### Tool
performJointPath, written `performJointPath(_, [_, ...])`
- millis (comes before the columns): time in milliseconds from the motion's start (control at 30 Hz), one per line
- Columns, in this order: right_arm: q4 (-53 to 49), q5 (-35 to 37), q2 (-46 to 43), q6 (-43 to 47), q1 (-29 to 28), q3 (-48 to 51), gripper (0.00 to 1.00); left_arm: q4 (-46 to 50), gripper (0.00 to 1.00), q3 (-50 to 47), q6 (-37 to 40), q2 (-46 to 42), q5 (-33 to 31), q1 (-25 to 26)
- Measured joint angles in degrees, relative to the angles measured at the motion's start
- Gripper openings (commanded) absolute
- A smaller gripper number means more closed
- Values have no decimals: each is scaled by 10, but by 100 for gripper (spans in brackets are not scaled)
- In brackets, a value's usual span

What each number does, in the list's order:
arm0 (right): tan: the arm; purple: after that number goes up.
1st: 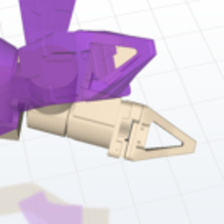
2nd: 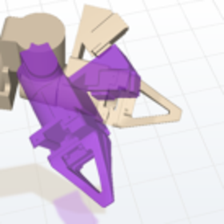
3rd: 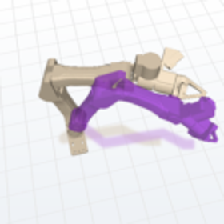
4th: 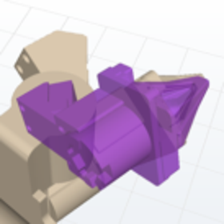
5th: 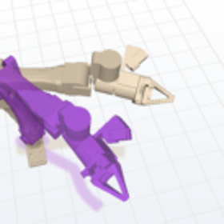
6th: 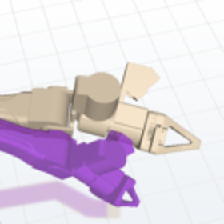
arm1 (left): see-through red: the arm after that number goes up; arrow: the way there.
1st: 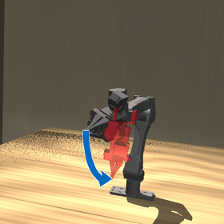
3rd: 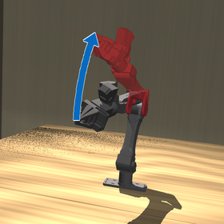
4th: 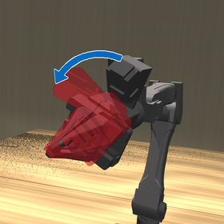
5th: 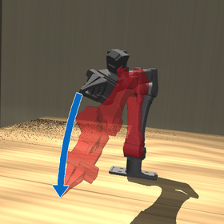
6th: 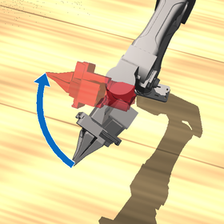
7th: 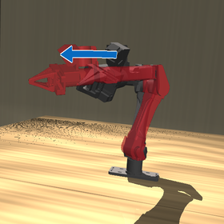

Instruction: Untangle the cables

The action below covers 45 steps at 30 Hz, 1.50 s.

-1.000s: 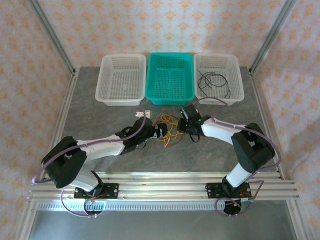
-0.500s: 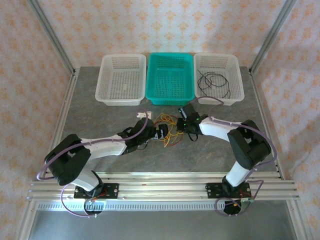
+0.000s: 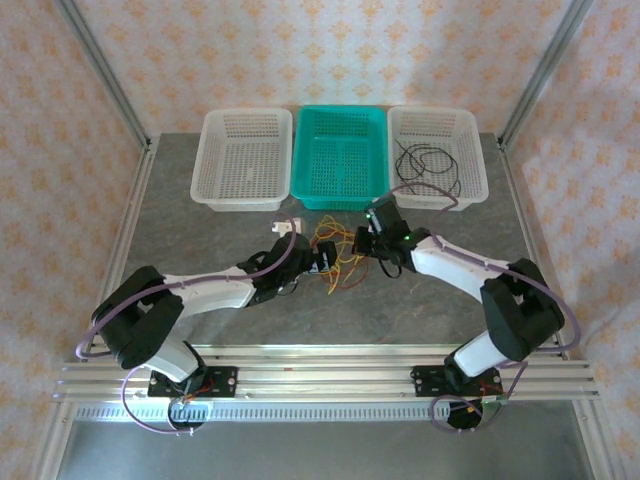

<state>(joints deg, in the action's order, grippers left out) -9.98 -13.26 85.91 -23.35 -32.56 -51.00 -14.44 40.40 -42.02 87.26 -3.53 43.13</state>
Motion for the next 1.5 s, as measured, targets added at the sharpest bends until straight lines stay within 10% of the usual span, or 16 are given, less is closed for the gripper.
performJointPath(967, [-19,-60,-130,98,0,14,0,37,100,55,-2,88,-45,0])
performJointPath(1500, [-121,38,-171,151,0,-35,0,46,100,33,-30,95,-66,-13])
